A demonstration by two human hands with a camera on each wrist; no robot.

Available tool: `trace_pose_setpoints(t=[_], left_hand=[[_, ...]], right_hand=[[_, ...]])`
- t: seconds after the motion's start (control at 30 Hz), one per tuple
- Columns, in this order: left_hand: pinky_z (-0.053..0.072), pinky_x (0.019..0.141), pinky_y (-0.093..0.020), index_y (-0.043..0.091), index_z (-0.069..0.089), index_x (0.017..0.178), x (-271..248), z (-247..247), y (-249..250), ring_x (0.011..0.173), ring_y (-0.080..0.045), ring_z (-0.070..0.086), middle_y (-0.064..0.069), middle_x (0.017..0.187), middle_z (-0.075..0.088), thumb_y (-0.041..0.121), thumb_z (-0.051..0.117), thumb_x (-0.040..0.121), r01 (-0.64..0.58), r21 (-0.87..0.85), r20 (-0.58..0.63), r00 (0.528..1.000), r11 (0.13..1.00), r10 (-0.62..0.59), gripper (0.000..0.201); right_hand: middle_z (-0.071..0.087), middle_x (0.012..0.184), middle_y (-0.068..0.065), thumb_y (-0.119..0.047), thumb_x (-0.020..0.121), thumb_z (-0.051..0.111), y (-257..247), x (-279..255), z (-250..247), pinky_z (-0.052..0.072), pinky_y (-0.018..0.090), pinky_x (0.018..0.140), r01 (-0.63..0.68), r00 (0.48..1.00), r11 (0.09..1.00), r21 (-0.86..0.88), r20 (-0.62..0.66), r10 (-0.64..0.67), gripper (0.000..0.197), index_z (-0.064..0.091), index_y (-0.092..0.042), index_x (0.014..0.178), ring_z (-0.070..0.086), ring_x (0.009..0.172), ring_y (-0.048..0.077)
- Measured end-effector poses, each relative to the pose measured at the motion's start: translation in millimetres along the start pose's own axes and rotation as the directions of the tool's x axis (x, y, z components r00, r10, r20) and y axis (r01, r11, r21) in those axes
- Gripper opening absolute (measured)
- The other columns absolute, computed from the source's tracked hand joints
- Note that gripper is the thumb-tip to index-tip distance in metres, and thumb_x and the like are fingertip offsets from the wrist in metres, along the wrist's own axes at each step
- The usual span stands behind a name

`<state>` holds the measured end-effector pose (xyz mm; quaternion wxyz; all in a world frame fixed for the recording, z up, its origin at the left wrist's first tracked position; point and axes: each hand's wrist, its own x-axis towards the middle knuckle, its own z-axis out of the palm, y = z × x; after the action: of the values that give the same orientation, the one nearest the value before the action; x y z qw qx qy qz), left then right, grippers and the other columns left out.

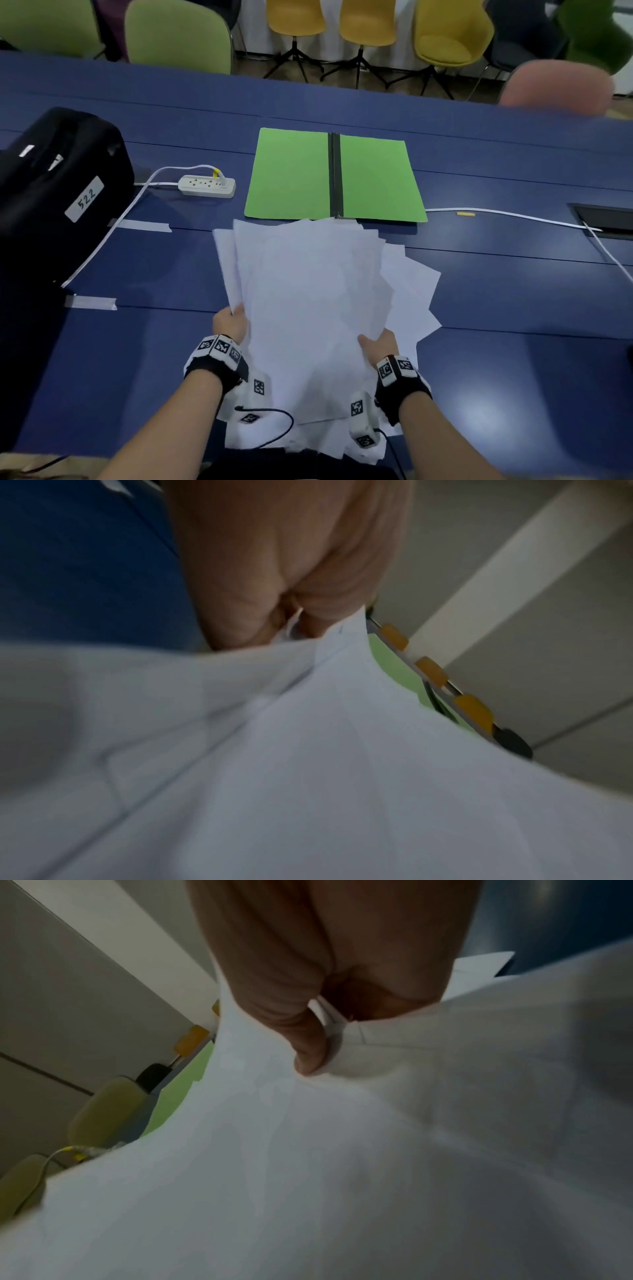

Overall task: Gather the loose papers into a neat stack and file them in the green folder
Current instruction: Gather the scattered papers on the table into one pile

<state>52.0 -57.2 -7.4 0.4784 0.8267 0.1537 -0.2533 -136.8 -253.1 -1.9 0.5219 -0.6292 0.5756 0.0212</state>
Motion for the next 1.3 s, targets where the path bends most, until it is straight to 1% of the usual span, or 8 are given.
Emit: trace_pose_setpoints(t=[0.1, 0.23, 0.5, 0.63, 0.77, 1.0, 1.13, 1.3], left_hand=[[0.048, 0.093, -0.038, 0.008, 0.059, 0.074, 9.6, -9.4, -3.6, 0.092, -0.029, 0.06, -0.012, 0.092, 0.062, 0.047, 0.046, 0.091, 0.104, -0.061, 0.095, 0.991, 0.993, -0.098, 0.045], [0.052, 0.095, -0.044, 0.004, 0.067, 0.11, 2.8, -16.9, -15.9, 0.1, -0.029, 0.067, -0.011, 0.111, 0.07, 0.03, 0.074, 0.079, 0.097, -0.113, 0.244, 0.967, 0.989, -0.067, 0.041], [0.041, 0.102, -0.037, -0.008, 0.048, 0.127, -17.6, -7.0, -2.5, 0.122, -0.033, 0.052, -0.019, 0.132, 0.055, 0.003, 0.064, 0.084, 0.014, 0.218, 0.158, 0.986, 0.976, -0.05, 0.048], [0.04, 0.1, -0.033, -0.008, 0.049, 0.127, -19.9, -10.3, 4.7, 0.124, -0.033, 0.051, -0.019, 0.133, 0.054, -0.004, 0.057, 0.086, -0.007, 0.295, 0.165, 0.985, 0.955, -0.044, 0.042], [0.041, 0.1, -0.033, -0.009, 0.047, 0.128, -12.6, -12.7, 3.6, 0.123, -0.033, 0.051, -0.019, 0.133, 0.053, -0.001, 0.059, 0.086, 0.017, 0.346, 0.207, 0.974, 0.938, -0.094, 0.045], [0.042, 0.1, -0.029, 0.0, 0.048, 0.131, -2.8, -17.2, 2.6, 0.123, -0.029, 0.053, -0.009, 0.131, 0.056, 0.024, 0.072, 0.075, 0.062, 0.295, 0.317, 0.935, 0.953, -0.159, 0.065], [0.04, 0.108, -0.039, 0.007, 0.049, 0.133, 10.4, -20.9, -7.4, 0.125, -0.025, 0.052, -0.001, 0.132, 0.056, 0.042, 0.081, 0.065, 0.081, 0.23, 0.351, 0.923, 0.97, -0.161, 0.084], [0.042, 0.107, -0.039, 0.002, 0.053, 0.13, -1.7, -21.0, 0.9, 0.122, -0.029, 0.055, -0.011, 0.132, 0.058, 0.014, 0.068, 0.083, 0.059, 0.279, 0.306, 0.94, 0.958, -0.147, 0.05]], right_hand=[[0.065, 0.1, 0.015, -0.014, 0.082, 0.064, 4.8, 7.4, -15.2, 0.045, 0.033, 0.08, 0.002, 0.986, 1.0, -0.023, -0.165, -0.005, 0.02, 0.062, -0.008, 0.101, 0.06, 0.095, 0.033], [0.035, 0.139, 0.021, -0.019, 0.081, 0.065, 18.2, 12.3, -45.6, 0.045, 0.043, 0.091, -0.236, 0.879, 0.971, 0.049, -0.416, 0.235, 0.063, 0.039, -0.007, 0.137, 0.048, 0.117, 0.041], [0.054, 0.13, 0.019, -0.006, 0.089, 0.053, 13.5, 19.1, -44.3, 0.043, 0.042, 0.095, -0.034, 0.962, 0.99, 0.134, -0.266, 0.069, 0.05, 0.039, -0.006, 0.137, 0.054, 0.116, 0.038], [0.059, 0.085, 0.014, -0.001, 0.089, 0.053, 19.0, 11.6, -38.4, 0.041, 0.028, 0.074, 0.06, 0.914, 0.992, 0.115, -0.405, -0.008, 0.01, 0.062, -0.001, 0.095, 0.058, 0.086, 0.032], [0.038, 0.054, 0.005, -0.001, 0.088, 0.056, 23.6, 16.3, -50.3, 0.036, 0.026, 0.067, 0.064, 0.849, 0.988, 0.14, -0.528, 0.02, 0.033, 0.044, -0.005, 0.058, 0.042, 0.067, 0.026], [0.062, 0.1, 0.022, 0.003, 0.091, 0.042, -1.7, 30.2, -44.4, 0.042, 0.031, 0.074, -0.015, 0.99, 0.999, -0.045, -0.139, 0.008, 0.032, 0.056, 0.006, 0.12, 0.061, 0.092, 0.035], [0.046, 0.063, 0.011, 0.014, 0.085, 0.04, -14.2, 29.4, -26.9, 0.038, 0.028, 0.059, -0.018, 1.0, 0.978, -0.206, -0.028, 0.013, 0.018, 0.049, 0.007, 0.072, 0.048, 0.06, 0.023], [0.053, 0.071, 0.014, 0.004, 0.085, 0.046, -17.1, 27.5, -18.0, 0.044, 0.029, 0.061, 0.035, 0.999, 0.953, -0.301, 0.012, -0.033, 0.01, 0.054, 0.002, 0.079, 0.054, 0.067, 0.028]])
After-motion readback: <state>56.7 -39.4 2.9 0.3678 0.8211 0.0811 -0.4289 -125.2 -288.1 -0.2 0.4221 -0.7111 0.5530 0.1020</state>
